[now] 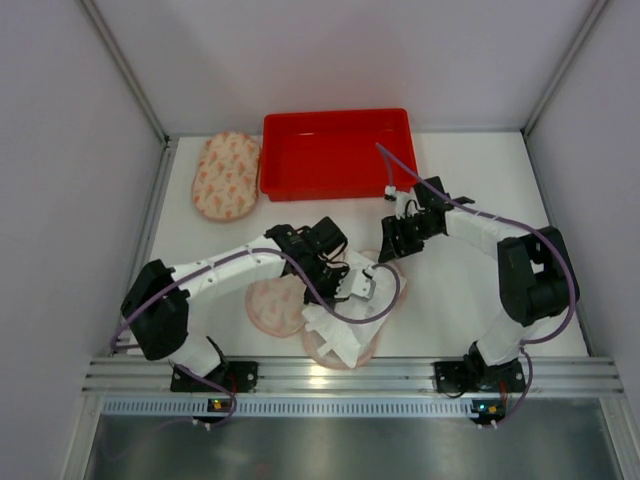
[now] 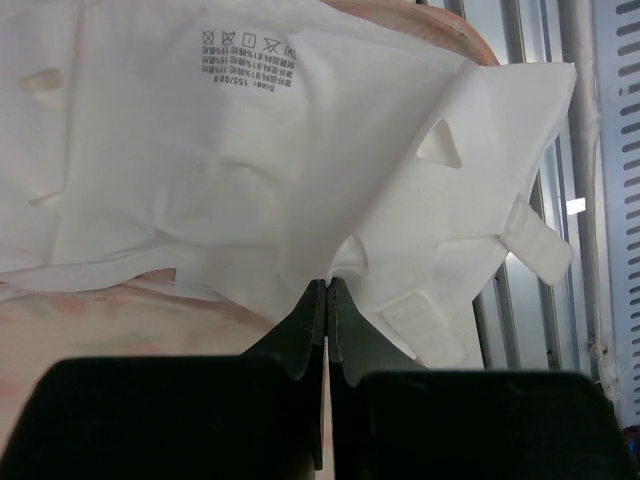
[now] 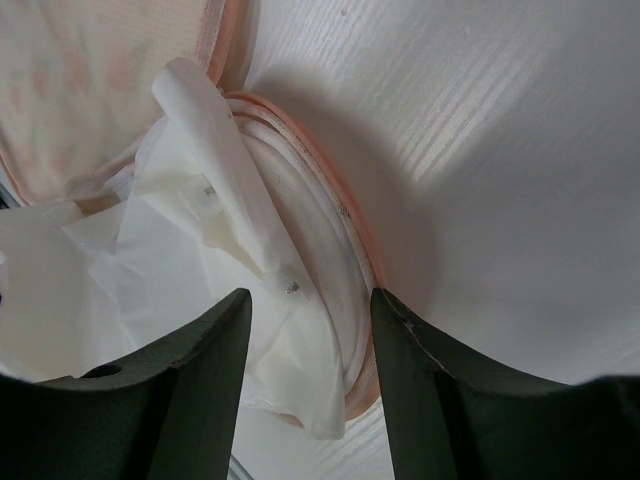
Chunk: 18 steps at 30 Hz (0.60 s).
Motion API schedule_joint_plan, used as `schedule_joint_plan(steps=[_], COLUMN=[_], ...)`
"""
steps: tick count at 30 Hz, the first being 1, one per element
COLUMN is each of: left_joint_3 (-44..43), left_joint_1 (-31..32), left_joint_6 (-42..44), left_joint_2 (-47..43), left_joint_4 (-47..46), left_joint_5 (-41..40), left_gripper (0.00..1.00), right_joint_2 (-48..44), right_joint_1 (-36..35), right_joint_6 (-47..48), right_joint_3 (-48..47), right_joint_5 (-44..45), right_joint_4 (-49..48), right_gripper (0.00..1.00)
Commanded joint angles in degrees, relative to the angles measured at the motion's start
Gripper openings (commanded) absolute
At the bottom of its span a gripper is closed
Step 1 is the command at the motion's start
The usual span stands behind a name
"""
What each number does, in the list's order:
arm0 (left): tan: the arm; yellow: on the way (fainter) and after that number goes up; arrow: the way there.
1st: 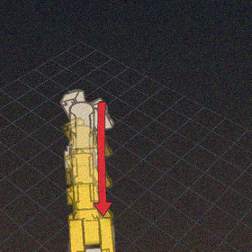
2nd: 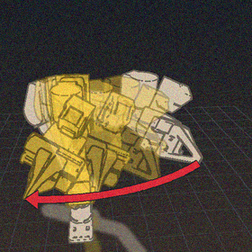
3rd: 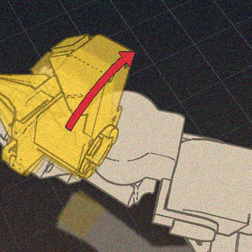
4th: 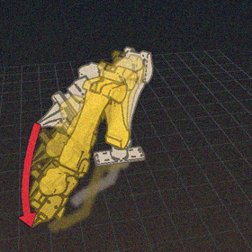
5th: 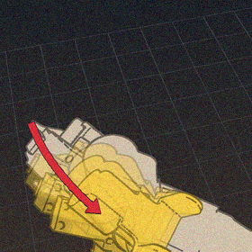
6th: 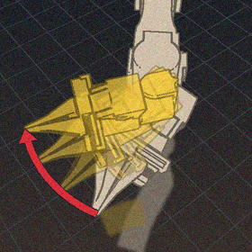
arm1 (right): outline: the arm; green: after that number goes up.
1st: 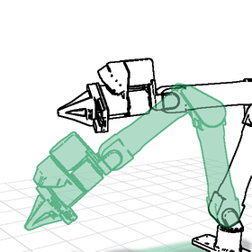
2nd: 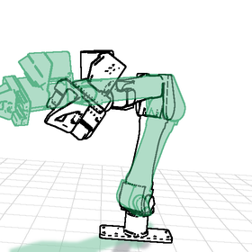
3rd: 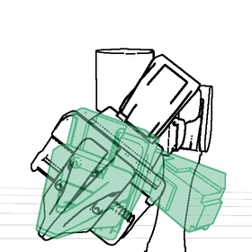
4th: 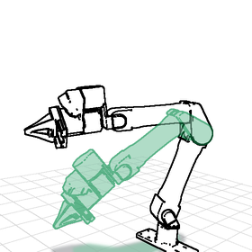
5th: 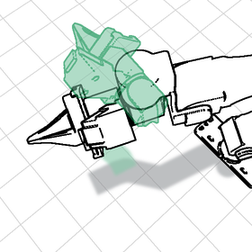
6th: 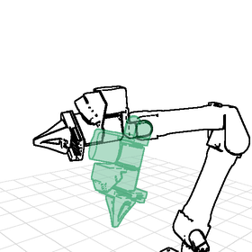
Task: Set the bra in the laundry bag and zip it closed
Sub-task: Adjust the bra in the laundry bag.
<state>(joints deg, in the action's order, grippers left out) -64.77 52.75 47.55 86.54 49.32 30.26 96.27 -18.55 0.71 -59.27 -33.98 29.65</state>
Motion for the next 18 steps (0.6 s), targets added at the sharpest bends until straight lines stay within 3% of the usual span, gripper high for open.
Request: schedule_joint_plan(steps=[1, 7, 11, 14, 15, 18], left_joint_3=[-2.2, -0.71, -0.09, -1.58, -2.28, -2.55], left_joint_1=[-1.33, -1.6, -1.95, -3.87, -4.67, -6.87], left_joint_6=[-0.44, -0.17, -5.87, -10.45, -11.33, -13.18], left_joint_2=[4.32, 7.41, 8.9, 8.3, 6.9, 2.16], left_joint_4=[1.92, 1.92, -0.8, -1.16, -1.24, -1.07], left_joint_5=[4.29, 3.49, 1.21, 1.73, 2.17, 1.12], left_gripper=[0.0, 0.04, 0.12, 0.25, 0.3, 0.34], right_joint_2=[-0.38, -0.64, -0.12, -0.12, -0.2, -0.47], right_joint_1=[0.62, 0.53, 0.53, 0.62, 0.62, 0.53], right_joint_6=[1.4, 2.1, 1.84, 1.75, 1.75, 1.66], right_joint_3=[0.11, 0.2, 0.2, 0.2, 0.29, 0.73], right_joint_5=[-0.65, -0.74, -1.0, -0.92, -0.92, -0.92], right_joint_4=[0.32, 0.85, 0.59, 0.41, 0.41, 0.15], right_gripper=[0.52, 0.52, 0.52, 0.52, 0.52, 0.52])
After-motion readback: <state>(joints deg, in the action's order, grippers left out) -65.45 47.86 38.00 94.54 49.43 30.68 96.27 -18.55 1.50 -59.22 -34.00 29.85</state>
